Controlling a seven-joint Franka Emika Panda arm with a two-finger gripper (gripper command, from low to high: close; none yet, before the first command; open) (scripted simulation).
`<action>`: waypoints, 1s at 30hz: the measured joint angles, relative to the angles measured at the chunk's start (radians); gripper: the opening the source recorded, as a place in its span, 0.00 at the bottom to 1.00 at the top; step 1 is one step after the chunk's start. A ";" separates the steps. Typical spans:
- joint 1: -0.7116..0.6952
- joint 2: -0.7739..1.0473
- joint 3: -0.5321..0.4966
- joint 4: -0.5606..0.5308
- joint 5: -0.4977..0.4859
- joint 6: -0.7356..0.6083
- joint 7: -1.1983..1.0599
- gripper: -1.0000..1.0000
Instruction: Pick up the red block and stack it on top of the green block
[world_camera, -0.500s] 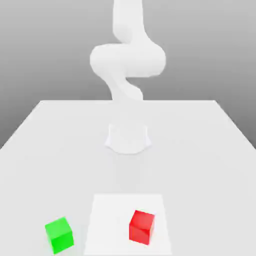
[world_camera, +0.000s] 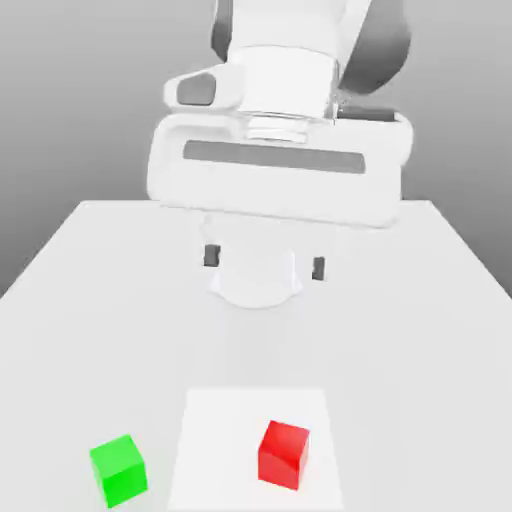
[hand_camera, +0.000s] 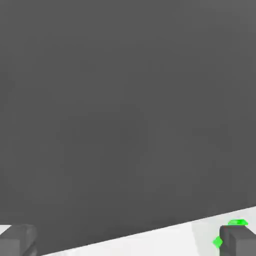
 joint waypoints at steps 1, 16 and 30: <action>0.000 0.036 0.002 -0.011 -0.001 0.016 0.016 0.50; 0.055 0.484 -0.040 -0.064 -0.011 0.298 0.139 0.00; -0.049 0.293 -0.086 -0.041 0.101 0.088 0.172 0.00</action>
